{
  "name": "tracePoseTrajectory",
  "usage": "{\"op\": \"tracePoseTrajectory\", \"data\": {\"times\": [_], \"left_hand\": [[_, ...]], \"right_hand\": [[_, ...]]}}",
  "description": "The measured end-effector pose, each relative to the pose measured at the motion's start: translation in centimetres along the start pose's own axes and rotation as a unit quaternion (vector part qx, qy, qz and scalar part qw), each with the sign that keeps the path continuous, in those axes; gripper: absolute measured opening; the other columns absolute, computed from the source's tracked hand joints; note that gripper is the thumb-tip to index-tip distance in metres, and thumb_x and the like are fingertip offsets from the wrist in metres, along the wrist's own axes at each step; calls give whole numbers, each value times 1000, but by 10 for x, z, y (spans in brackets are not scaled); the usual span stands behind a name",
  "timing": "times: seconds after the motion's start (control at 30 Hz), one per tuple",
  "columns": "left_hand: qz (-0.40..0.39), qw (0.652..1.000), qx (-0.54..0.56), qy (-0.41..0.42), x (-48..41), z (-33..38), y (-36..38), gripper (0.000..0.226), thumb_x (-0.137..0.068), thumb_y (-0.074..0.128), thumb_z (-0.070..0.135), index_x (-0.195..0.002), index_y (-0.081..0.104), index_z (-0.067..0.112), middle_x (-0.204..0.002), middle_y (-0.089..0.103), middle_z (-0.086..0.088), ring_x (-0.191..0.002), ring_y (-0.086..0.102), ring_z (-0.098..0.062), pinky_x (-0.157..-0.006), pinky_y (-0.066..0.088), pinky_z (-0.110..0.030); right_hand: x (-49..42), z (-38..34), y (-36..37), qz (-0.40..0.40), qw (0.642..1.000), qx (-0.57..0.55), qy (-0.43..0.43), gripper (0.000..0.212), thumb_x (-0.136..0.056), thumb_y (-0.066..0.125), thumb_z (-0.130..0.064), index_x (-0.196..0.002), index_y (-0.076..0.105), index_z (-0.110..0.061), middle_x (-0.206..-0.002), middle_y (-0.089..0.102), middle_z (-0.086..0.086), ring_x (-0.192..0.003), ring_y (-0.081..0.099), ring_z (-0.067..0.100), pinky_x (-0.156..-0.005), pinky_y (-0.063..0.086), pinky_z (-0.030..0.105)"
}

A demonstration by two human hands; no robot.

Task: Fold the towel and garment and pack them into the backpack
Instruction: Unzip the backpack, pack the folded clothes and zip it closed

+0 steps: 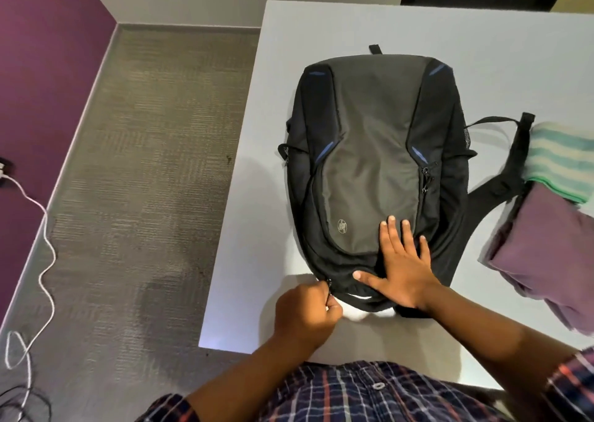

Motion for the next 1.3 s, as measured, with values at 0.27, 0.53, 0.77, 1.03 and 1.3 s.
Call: {"op": "tracePoseTrajectory", "data": {"times": [0.27, 0.53, 0.77, 1.03, 1.3], "left_hand": [[-30, 997, -15, 62, -1, 5, -25, 29, -72, 48, 41, -67, 50, 12, -67, 61, -3, -62, 55, -22, -53, 44, -35], [-58, 992, 9, 111, -1, -3, -25, 25, -88, 54, 37, -68, 56, 22, -66, 56, 2, -59, 47, -15, -54, 31, -28], [-88, 965, 239, -68, -18, -23, -8, 46, -93, 48, 53, -60, 57, 22, -60, 65, -2, -56, 64, -16, -62, 52, -33], [-80, 916, 363, -150, -22, -14, 1, 34, -93, 59, 30, -66, 55, 10, -48, 56, 3, -49, 61, -19, -55, 42, -25], [-46, 949, 281, -139, -22, -29, -28, 30, -97, 52, 38, -73, 60, 21, -59, 67, -6, -65, 66, -19, -71, 48, -29]], "right_hand": [[67, -89, -26, 223, 946, -17, -235, 29, -83, 64, -36, -109, 63, -23, -87, 61, -1, -80, 62, 23, -63, 51, 34], [47, -110, -9, 190, 960, 14, -204, 16, -79, 56, -38, -78, 60, -22, -69, 61, -3, -59, 64, 25, -40, 42, 29], [53, -94, -6, 193, 955, -183, -128, 13, -84, 53, -28, -74, 55, -20, -70, 63, -2, -64, 61, 24, -53, 47, 37], [63, -55, 2, 197, 938, -284, -11, 30, -85, 69, -15, -65, 49, -26, -53, 54, -9, -52, 51, 6, -48, 31, 15], [87, 17, -3, 217, 919, -307, 118, 31, -86, 73, -14, -66, 52, -28, -64, 66, -5, -60, 61, 15, -59, 44, 33]]}}
Point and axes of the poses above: each hand's wrist, its own x-axis away from the middle knuckle, its own y-axis out of the palm, z = x × y, the point moved 9 cm from there along -x, towards the middle knuckle
